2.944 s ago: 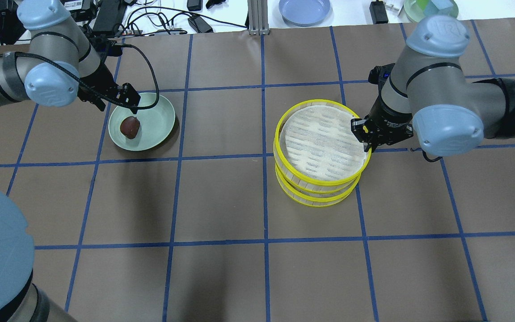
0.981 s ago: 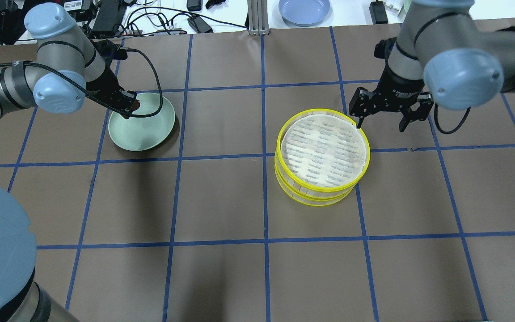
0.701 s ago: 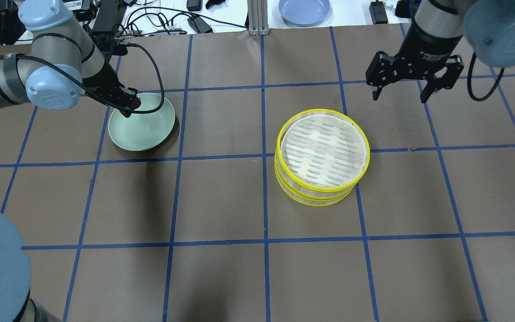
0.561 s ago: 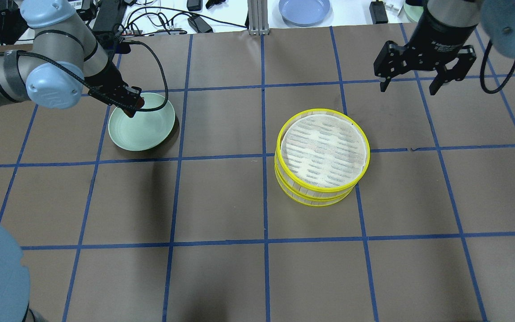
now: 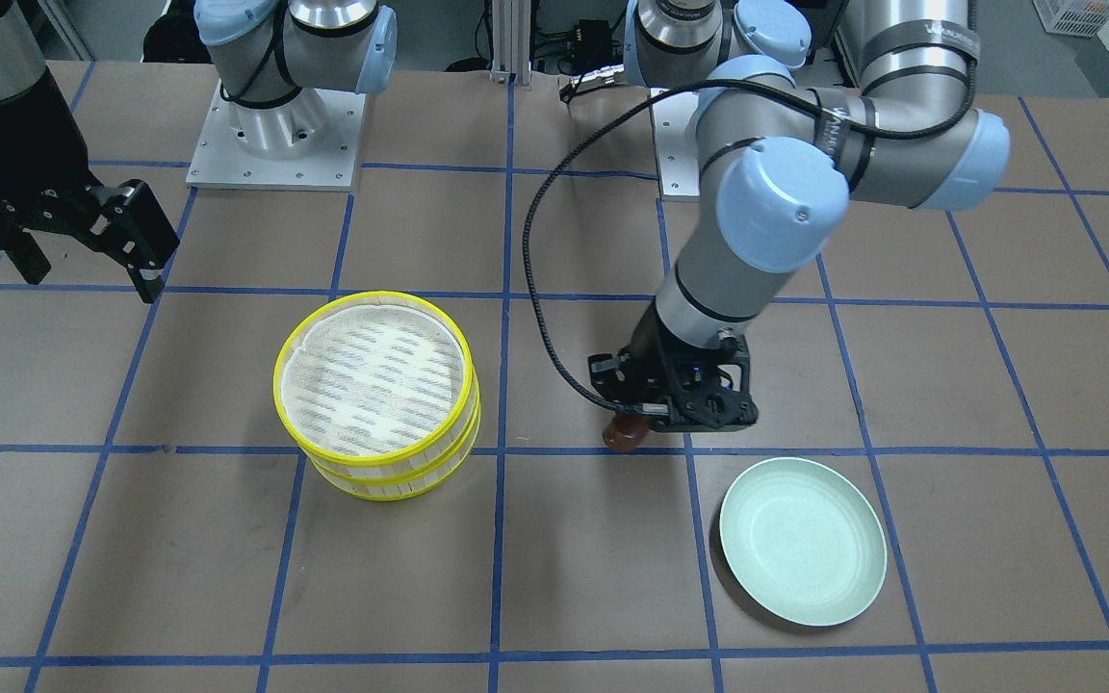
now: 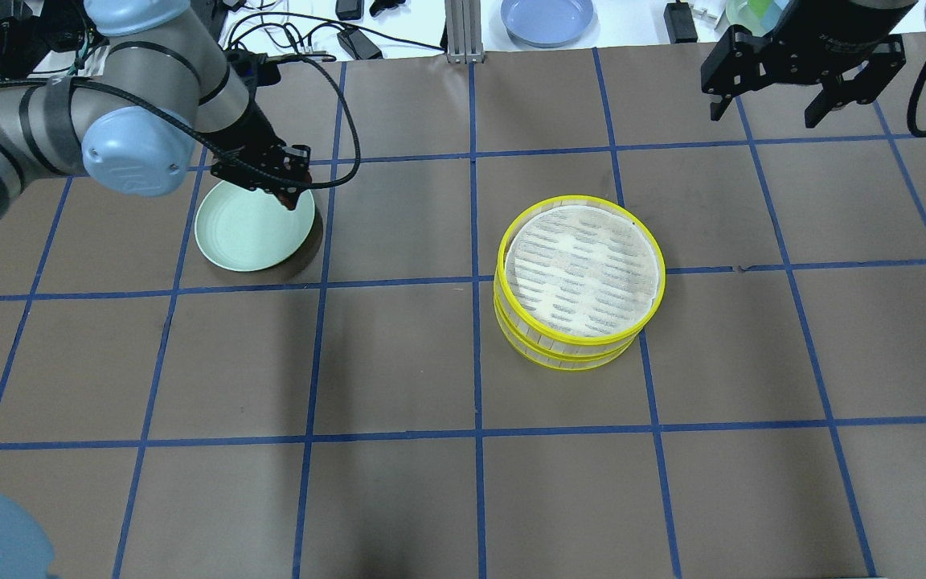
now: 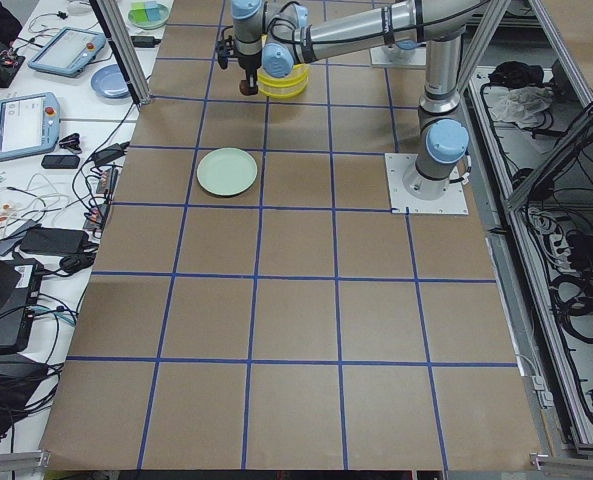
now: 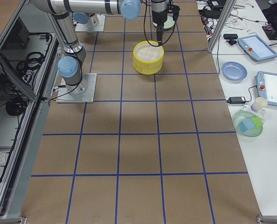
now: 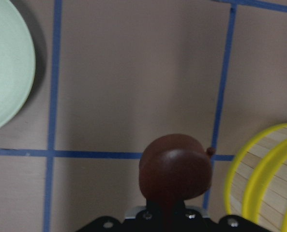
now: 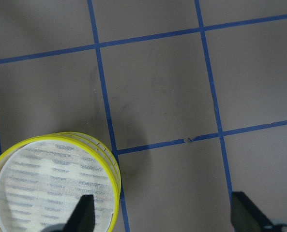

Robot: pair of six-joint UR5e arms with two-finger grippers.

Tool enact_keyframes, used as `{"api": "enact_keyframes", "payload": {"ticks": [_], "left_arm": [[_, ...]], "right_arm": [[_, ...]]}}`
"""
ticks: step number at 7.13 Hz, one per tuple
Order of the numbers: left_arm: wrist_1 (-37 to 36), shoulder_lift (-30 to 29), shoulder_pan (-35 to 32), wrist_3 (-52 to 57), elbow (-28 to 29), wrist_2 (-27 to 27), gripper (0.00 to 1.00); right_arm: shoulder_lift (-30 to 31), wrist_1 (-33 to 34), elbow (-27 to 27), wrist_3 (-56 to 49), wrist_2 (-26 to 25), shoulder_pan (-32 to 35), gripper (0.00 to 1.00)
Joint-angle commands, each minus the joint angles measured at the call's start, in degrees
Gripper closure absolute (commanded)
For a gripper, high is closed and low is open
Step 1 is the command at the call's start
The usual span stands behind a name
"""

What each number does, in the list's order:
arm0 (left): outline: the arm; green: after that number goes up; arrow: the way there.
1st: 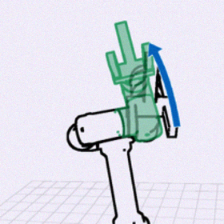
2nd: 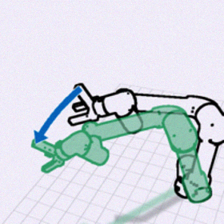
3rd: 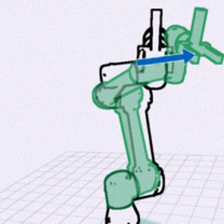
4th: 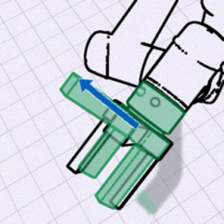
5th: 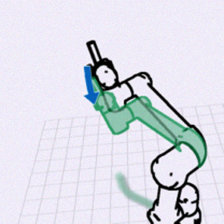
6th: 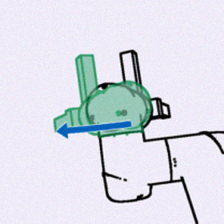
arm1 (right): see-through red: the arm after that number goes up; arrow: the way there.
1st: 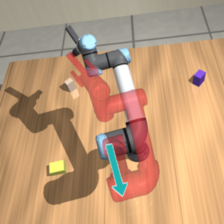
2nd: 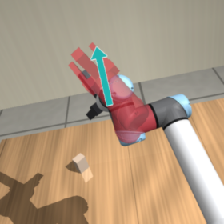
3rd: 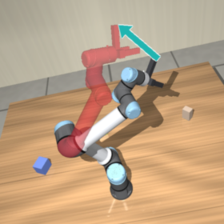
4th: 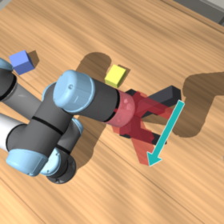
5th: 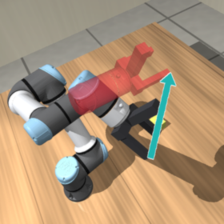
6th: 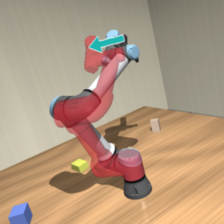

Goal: Stack buns with steamer

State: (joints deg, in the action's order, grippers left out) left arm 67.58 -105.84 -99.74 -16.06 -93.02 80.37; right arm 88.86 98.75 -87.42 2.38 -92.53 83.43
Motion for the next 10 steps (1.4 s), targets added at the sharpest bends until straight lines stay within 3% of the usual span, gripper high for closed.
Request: {"api": "enact_keyframes", "payload": {"ticks": [1, 6, 7, 8, 10], "left_arm": [[-1.0, 0.5, -8.4, -11.5, -0.1, -4.6, 1.00], [-1.8, -2.0, -12.1, -15.7, -1.1, -10.1, 1.00], [-2.3, -2.9, -12.1, -15.8, -1.2, -10.1, 0.86], [-2.3, -3.8, -12.1, -15.8, -1.2, -10.1, 0.57], [-2.3, -4.5, -12.1, -16.0, -1.2, -10.1, 0.20]], "right_arm": [[0.0, 0.1, 0.0, 0.1, -0.5, 0.1, 0.00], [0.2, 0.7, -0.6, 0.8, 3.6, 0.9, 0.00], [0.1, 0.7, -0.6, 0.8, 4.3, 0.9, 0.00], [0.1, 0.7, -0.6, 0.8, 4.4, 0.9, 0.00], [0.0, 0.7, -0.6, 0.8, 4.4, 0.9, 0.00]]}}
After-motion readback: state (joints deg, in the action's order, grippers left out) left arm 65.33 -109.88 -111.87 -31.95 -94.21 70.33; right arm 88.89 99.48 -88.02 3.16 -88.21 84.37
